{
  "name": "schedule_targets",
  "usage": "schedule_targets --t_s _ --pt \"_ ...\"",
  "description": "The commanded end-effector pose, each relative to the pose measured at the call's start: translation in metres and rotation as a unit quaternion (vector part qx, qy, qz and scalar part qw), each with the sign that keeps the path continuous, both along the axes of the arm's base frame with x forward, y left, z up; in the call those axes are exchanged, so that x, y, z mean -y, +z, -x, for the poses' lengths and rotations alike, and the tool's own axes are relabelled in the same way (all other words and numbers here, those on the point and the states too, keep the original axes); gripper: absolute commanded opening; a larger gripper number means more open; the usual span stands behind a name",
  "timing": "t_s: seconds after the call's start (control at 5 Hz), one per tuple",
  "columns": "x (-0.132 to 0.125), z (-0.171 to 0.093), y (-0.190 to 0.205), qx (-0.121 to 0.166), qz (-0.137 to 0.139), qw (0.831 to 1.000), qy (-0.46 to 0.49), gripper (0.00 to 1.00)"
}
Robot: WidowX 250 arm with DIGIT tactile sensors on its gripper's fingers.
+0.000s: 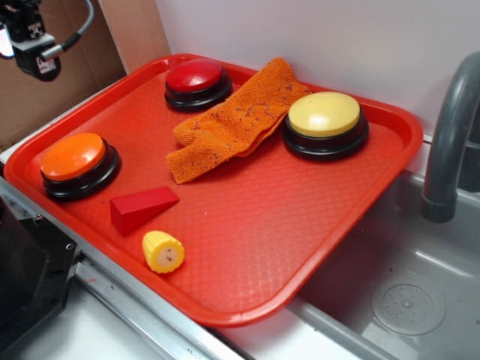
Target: Push the orange button.
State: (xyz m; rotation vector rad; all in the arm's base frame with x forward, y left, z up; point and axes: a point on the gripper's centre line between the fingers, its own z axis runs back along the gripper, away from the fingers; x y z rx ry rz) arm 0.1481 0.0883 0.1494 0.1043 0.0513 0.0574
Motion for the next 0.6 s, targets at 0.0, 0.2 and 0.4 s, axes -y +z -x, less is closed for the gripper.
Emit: schedule_targets --t_s 0.0,0.2,0.4 --pt "-0.0007 0.0043 0.0312 0.051 -0.017 0.998 0.013 1.0" --pt "-0.0006 0.0079 0.0345 0.052 -0.015 0.998 0.019 1.0" --pt "-0.0014 0.0131 0.0371 0.04 -0.008 0.999 0.034 1.0"
